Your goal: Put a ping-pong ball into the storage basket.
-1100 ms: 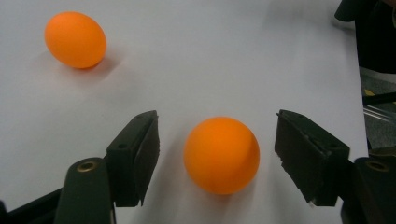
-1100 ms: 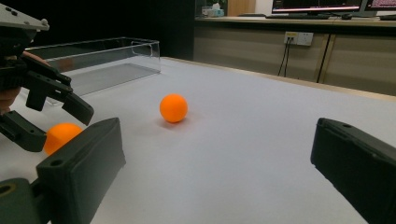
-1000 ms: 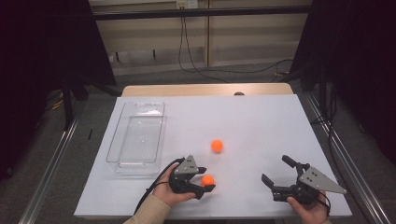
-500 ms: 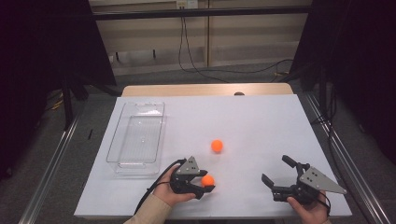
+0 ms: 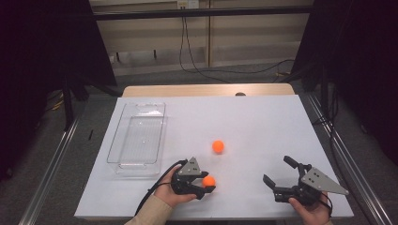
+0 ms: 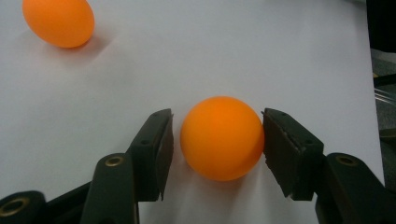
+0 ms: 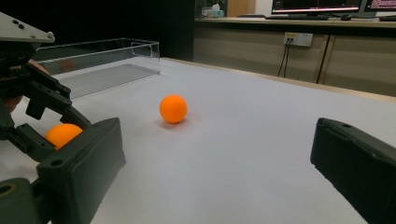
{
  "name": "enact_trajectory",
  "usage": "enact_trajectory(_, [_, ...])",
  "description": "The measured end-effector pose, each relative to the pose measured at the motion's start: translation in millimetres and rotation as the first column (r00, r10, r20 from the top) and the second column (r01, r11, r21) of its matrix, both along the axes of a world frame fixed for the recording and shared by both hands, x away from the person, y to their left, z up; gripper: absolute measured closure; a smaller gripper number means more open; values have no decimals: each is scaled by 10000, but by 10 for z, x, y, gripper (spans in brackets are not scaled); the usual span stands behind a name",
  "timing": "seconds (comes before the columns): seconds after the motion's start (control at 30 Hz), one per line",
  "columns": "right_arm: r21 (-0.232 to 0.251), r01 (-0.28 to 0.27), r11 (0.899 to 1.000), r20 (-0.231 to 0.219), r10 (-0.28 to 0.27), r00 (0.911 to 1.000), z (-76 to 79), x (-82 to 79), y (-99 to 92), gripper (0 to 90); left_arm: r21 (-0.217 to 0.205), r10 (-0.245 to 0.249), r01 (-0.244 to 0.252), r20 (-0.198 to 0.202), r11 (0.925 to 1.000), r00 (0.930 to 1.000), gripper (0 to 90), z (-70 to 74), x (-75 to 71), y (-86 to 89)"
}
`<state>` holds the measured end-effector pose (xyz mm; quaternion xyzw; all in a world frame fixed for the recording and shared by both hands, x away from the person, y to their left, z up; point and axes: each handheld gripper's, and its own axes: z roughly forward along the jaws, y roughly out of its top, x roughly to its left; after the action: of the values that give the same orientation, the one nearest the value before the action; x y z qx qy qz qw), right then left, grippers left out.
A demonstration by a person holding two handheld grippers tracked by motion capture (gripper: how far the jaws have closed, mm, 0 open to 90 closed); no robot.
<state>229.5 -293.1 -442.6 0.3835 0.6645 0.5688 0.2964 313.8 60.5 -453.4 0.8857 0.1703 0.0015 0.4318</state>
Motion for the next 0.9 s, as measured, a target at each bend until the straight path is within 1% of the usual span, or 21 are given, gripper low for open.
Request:
enact_trajectory(0.13, [-5, -3, 10000, 8, 3, 10000, 1, -2, 0, 22, -42, 54, -54, -41, 10000, 10000, 456, -7, -3, -4])
enact_trajectory(0.17, [0, -3, 10000, 7, 3, 10000, 1, -1, 0, 22, 18, 24, -24, -4, 10000, 10000, 459, -7, 0, -3])
enact_trajectory(0.33, [11, -5, 10000, 8, 5, 10000, 2, -3, 1, 22, 42, 3, -3, -24, 10000, 10000, 468, -7, 3, -4])
enact_trajectory(0.43, [7, 0, 10000, 6, 0, 10000, 2, -2, 0, 22, -30, 21, -21, -70, 10000, 10000, 473, -10, 1, -7])
enact_trajectory(0.63, [3, -8, 10000, 7, 8, 10000, 1, -2, 0, 22, -7, 16, -16, -48, 10000, 10000, 481, -15, -5, -15])
enact_trajectory(0.83, [2, -16, 10000, 10, 16, 10000, 2, -2, 1, 22, 141, -126, 127, -77, 9998, 9999, 492, -28, -14, -30])
enact_trajectory(0.9, [6, -11, 10000, 5, 11, 10000, 2, -3, 0, 22, 112, -137, 138, -87, 9998, 9999, 496, -28, -12, -30])
